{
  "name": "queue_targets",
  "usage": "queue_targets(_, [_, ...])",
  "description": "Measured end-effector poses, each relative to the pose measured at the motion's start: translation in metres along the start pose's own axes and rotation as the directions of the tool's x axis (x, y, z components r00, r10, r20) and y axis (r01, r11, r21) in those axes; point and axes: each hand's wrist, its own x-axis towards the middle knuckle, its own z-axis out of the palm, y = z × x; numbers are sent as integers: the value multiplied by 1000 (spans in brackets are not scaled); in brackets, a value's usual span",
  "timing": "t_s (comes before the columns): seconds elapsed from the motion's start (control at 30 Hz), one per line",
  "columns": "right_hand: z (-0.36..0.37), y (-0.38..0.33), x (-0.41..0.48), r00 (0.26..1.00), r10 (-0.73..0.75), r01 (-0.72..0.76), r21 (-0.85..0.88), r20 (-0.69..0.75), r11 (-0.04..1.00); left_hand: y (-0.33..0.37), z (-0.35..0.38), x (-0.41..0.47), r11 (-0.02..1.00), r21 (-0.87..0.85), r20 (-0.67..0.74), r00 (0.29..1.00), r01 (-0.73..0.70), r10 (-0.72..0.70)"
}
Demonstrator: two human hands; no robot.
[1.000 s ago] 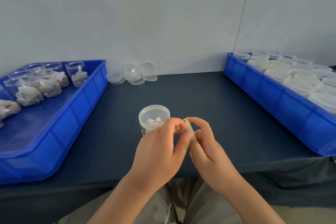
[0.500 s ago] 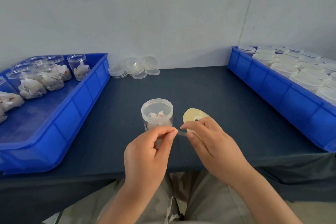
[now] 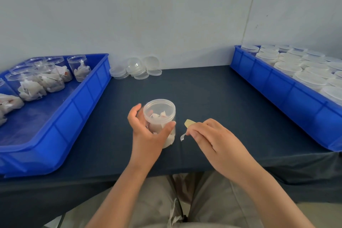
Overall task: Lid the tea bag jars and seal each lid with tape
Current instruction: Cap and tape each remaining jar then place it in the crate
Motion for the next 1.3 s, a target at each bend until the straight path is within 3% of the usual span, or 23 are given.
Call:
queue_targets(0.17, [-1, -5, -1, 996, 45, -44, -20, 82, 999, -4, -12, 8, 998, -10, 130, 989, -68, 69])
queue_targets(0.4, [-6, -2, 2, 990, 143, -142, 156, 3, 977, 8, -8, -5, 985, -2, 286, 944, -174, 167])
queue_targets(0.93, [-9, -7, 0, 987, 155, -157, 51, 40, 986, 7, 8, -9, 932, 168, 138, 943, -322, 302])
queue_targets(1.3, [-7, -8, 0, 989, 146, -147, 55, 21, 988, 8, 1, -5, 968, 15, 224, 944, -251, 242])
